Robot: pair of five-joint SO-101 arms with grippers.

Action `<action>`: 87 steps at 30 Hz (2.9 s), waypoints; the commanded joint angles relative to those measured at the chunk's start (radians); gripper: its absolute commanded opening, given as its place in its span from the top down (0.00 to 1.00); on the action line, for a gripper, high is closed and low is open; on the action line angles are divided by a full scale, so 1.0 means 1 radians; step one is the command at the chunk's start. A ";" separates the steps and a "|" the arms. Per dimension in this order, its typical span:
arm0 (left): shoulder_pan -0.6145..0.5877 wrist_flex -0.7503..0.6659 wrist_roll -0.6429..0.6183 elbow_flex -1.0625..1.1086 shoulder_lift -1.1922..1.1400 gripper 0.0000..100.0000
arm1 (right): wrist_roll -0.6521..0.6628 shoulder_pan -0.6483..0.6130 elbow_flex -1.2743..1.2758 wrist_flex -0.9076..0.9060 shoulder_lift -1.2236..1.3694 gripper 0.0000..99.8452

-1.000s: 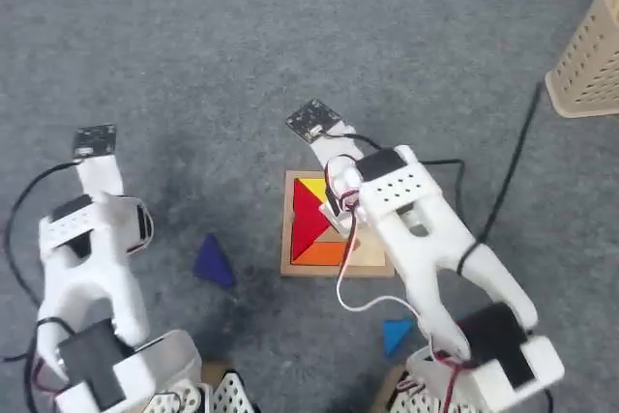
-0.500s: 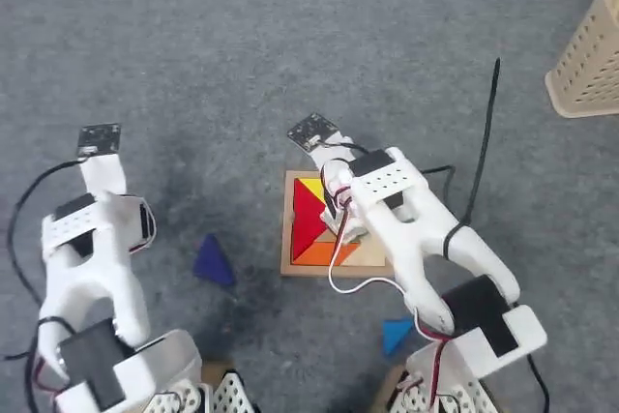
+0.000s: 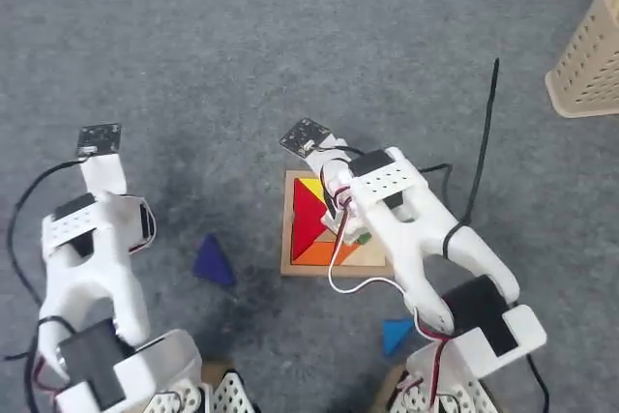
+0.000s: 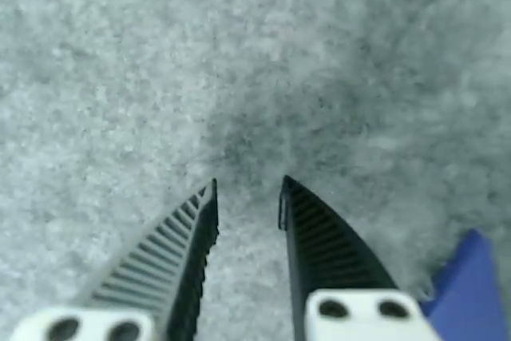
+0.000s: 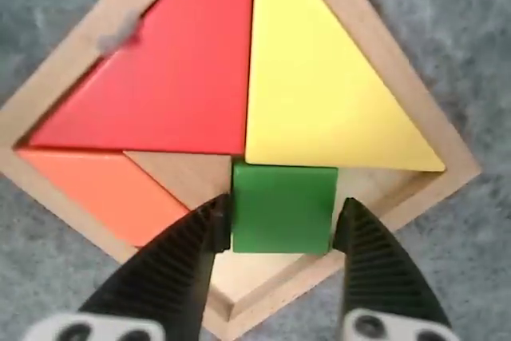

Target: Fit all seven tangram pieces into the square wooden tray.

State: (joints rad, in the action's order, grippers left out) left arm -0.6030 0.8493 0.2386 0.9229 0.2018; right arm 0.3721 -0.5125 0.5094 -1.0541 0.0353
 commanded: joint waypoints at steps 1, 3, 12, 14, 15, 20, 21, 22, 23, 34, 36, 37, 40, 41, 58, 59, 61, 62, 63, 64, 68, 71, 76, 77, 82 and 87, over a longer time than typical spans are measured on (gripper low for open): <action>0.006 -0.018 -0.011 0.002 0.046 0.88 | 0.005 0.042 -0.055 -0.030 -0.051 0.85; 0.006 -0.018 -0.011 0.004 0.046 0.88 | -0.054 0.076 -0.063 -0.035 -0.105 0.93; 0.008 -0.029 -0.011 0.013 0.046 0.88 | -0.040 0.159 -0.020 -0.332 -0.420 0.97; 0.014 -0.038 -0.012 0.018 0.046 0.88 | 0.012 0.143 0.061 -0.358 -0.498 0.97; 0.021 -0.040 -0.012 0.018 0.046 0.88 | 0.034 0.136 0.115 -0.358 -0.539 0.97; 0.023 -0.040 -0.014 0.019 0.046 0.88 | 0.115 0.096 0.350 -0.369 -0.704 0.97; 0.023 -0.040 -0.014 0.019 0.046 0.88 | 0.169 0.084 0.387 -0.381 -0.720 0.97; 0.023 -0.040 -0.014 0.019 0.046 0.88 | 0.229 0.073 0.420 -0.392 -0.731 0.97; 0.023 -0.040 -0.015 0.019 0.046 0.88 | 0.295 0.059 0.451 -0.404 -0.736 0.97; 0.020 -0.040 -0.015 0.019 0.046 0.88 | 0.617 -0.088 0.562 -0.427 -0.647 0.81; 0.021 -0.040 -0.015 0.019 0.046 0.88 | 0.615 -0.111 0.560 -0.414 -0.608 0.81; 0.021 -0.040 -0.015 0.019 0.046 0.88 | 0.614 -0.117 0.563 -0.395 -0.587 0.81; 0.021 -0.040 -0.015 0.019 0.046 0.88 | 0.614 -0.114 0.578 -0.317 -0.526 0.81; 0.021 -0.040 -0.015 0.019 0.046 0.88 | 0.614 -0.114 0.585 -0.292 -0.506 0.81; 0.020 -0.040 -0.015 0.019 0.046 0.88 | 0.236 -0.114 0.522 -0.048 -0.318 0.82; 0.020 -0.040 -0.015 0.019 0.046 0.88 | 0.207 -0.114 0.506 -0.048 -0.321 0.82; 0.020 -0.040 -0.015 0.019 0.046 0.88 | 0.158 -0.114 0.482 -0.048 -0.329 0.82; 0.020 -0.040 -0.015 0.019 0.046 0.88 | 0.144 -0.114 0.477 -0.048 -0.332 0.82; 0.018 -0.040 -0.015 0.019 0.046 0.88 | 0.140 -0.117 0.477 -0.050 -0.335 0.83; 0.018 -0.040 -0.015 0.019 0.046 0.88 | 0.140 -0.119 0.477 -0.050 -0.332 0.86; 0.020 -0.040 -0.014 0.019 0.046 0.88 | 0.132 -0.116 0.480 -0.050 -0.328 0.91; 0.020 -0.040 -0.014 0.019 0.046 0.88 | 0.083 -0.116 0.473 -0.039 -0.340 0.91; 0.020 -0.040 -0.014 0.019 0.046 0.88 | -0.106 -0.116 0.387 -0.041 -0.340 0.95; 0.020 -0.040 -0.014 0.019 0.046 0.88 | -0.135 -0.117 0.370 -0.039 -0.338 0.95; 0.020 -0.040 -0.014 0.019 0.046 0.88 | -0.213 -0.117 0.339 -0.039 -0.335 0.96; 0.020 -0.040 -0.014 0.019 0.046 0.88 | -0.017 -0.117 0.338 -0.134 -0.346 0.96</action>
State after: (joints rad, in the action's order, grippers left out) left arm -0.5892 0.8247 0.2355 0.9475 0.2018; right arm 0.2325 -0.6229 0.9037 -1.1185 -0.2992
